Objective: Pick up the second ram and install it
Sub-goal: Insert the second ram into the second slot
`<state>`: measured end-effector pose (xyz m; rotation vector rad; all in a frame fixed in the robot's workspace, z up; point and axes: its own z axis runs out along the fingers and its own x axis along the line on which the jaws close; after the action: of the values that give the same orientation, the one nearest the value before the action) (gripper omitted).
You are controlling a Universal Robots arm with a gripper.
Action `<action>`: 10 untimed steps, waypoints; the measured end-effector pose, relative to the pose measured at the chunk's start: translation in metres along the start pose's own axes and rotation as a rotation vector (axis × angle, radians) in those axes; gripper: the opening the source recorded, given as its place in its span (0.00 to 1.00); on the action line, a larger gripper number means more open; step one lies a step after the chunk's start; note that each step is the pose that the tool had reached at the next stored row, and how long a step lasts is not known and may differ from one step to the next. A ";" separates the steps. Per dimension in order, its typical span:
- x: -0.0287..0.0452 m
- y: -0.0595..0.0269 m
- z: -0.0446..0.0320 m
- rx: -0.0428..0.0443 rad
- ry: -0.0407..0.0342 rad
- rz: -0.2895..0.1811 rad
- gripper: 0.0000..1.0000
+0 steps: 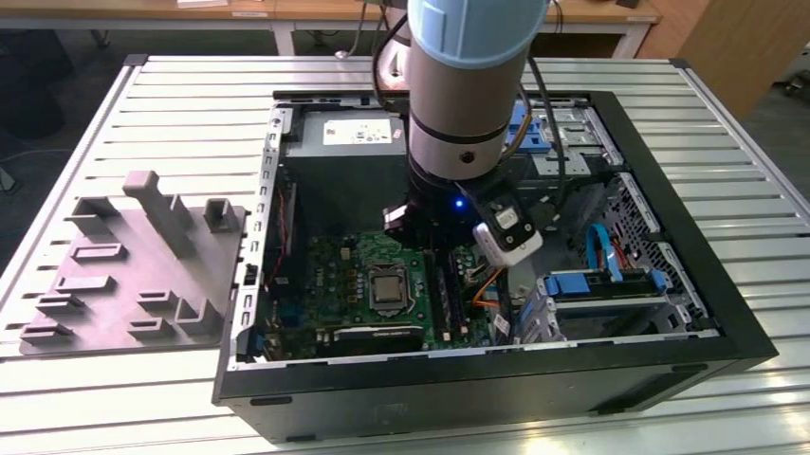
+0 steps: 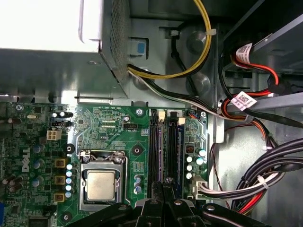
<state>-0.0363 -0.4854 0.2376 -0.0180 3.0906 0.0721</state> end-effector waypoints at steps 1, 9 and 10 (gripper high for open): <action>0.0000 0.0000 0.0010 0.0000 0.0000 0.000 0.12; 0.0013 -0.0002 0.0040 0.0002 0.0001 0.000 0.12; 0.0013 -0.0002 0.0040 0.0002 0.0000 0.000 0.12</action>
<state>-0.0374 -0.4854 0.2335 -0.0181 3.0906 0.0718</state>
